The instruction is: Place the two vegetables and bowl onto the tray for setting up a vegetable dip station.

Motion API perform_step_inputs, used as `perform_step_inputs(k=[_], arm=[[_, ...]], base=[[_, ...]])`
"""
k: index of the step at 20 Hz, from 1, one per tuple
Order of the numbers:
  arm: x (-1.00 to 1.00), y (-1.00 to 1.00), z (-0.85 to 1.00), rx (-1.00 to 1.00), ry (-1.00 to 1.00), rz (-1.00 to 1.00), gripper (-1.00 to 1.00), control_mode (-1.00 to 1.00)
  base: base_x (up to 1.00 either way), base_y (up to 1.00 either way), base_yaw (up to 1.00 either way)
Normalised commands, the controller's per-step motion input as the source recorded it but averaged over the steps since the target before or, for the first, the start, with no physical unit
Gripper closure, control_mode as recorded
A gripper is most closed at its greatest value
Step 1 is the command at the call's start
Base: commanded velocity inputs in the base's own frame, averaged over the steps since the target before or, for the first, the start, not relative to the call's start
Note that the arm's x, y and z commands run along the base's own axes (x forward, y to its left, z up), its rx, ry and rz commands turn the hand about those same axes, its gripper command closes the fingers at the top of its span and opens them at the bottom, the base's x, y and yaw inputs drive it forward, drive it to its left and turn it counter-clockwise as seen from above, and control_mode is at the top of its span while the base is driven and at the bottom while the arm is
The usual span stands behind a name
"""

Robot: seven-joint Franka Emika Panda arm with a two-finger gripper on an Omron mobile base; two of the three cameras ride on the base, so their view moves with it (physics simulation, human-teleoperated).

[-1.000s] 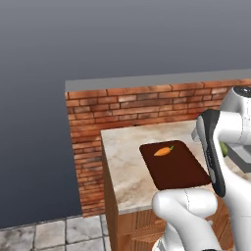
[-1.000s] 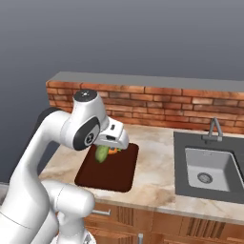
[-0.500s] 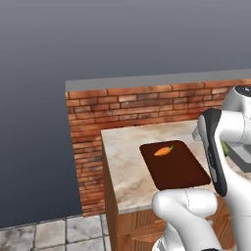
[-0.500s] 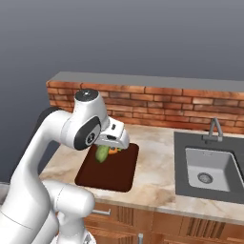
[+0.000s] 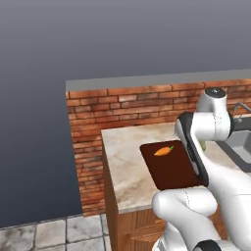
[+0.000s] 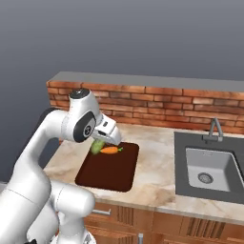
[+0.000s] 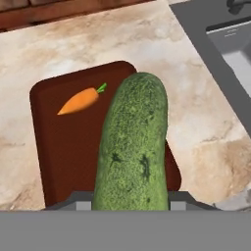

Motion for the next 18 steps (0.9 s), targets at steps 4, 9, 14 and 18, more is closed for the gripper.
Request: perform_step_inputs(k=[4,9,14,18], arm=[[0.55,0.59,-0.20,0.00,0.00,-0.45,1.00,-1.00],[0.51,0.15,-0.24,0.05,0.00,-0.44,1.00,-1.00],[0.47,0.00,-0.16,0.07,0.00,-0.48,1.00,-1.00],[0.19,0.00,-0.06,0.07,0.06,-0.36,1.00,-1.00]], base=[[0.00,0.00,0.00],[0.00,0.00,0.00],[0.00,0.00,0.00],[0.00,0.00,0.00]])
